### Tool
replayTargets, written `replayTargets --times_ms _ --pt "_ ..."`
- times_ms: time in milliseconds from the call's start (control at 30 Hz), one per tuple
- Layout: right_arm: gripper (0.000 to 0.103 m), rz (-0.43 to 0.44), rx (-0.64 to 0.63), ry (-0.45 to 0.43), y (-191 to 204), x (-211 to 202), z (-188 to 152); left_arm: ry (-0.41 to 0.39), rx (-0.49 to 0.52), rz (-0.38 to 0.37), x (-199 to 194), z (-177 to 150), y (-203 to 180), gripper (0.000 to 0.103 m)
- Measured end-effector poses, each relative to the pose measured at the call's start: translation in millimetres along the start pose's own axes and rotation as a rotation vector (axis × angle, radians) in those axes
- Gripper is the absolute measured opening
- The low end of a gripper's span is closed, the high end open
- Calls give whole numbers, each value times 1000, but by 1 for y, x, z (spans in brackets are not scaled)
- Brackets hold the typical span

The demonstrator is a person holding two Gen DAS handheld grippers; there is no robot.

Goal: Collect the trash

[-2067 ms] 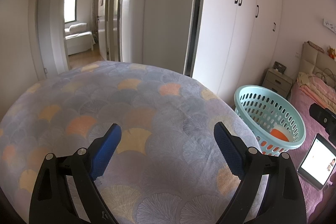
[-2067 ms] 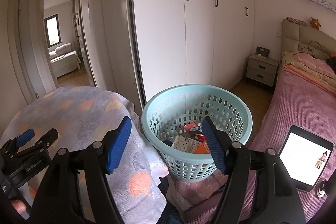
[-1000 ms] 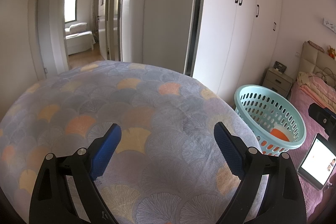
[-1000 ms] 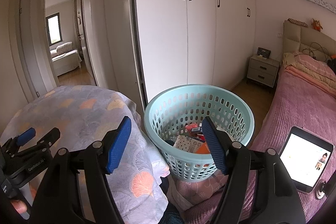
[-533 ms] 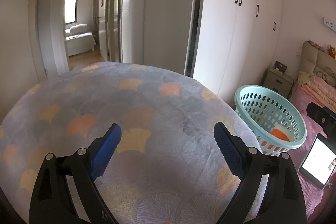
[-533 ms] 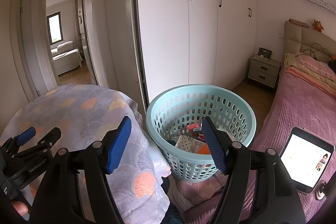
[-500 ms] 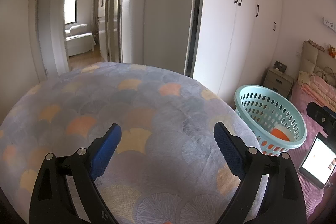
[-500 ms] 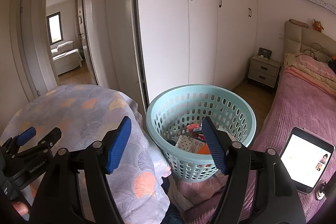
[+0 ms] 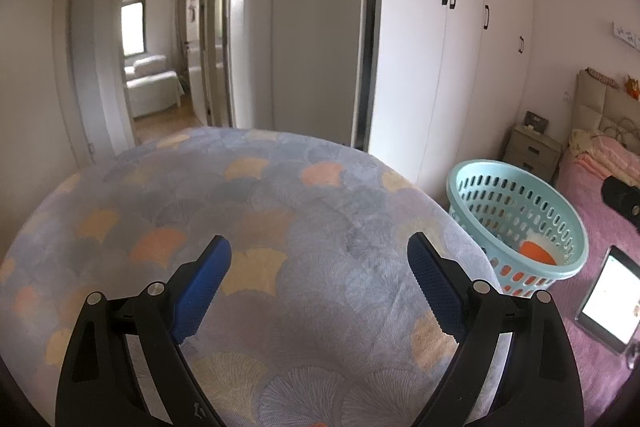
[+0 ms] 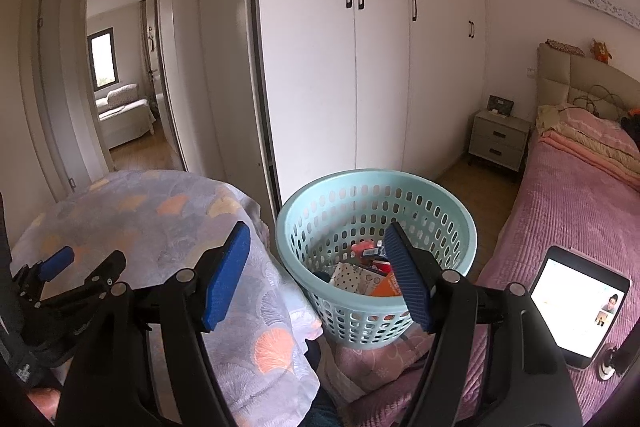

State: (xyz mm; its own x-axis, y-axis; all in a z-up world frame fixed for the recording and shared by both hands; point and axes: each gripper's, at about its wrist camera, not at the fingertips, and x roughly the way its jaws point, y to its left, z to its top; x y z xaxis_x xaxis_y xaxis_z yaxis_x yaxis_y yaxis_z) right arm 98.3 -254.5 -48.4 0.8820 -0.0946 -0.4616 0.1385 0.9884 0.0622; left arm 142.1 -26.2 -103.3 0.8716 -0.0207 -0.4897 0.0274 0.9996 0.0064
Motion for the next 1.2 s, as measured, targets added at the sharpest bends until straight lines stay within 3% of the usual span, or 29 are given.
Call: replayTargets --times_ms 567,733,1067,1200 --pt "66 31 26 -27 4 -30 4 -63 13 59 -70 13 -5 91" --pt "66 42 12 -46 9 -44 2 -80 -6 47 -90 15 -1 91" --pt "66 51 -10 -69 20 -57 4 -122 -30 60 -110 18 10 91" --pt "66 47 -20 -59 25 -53 2 -90 -32 49 -102 18 17 93"
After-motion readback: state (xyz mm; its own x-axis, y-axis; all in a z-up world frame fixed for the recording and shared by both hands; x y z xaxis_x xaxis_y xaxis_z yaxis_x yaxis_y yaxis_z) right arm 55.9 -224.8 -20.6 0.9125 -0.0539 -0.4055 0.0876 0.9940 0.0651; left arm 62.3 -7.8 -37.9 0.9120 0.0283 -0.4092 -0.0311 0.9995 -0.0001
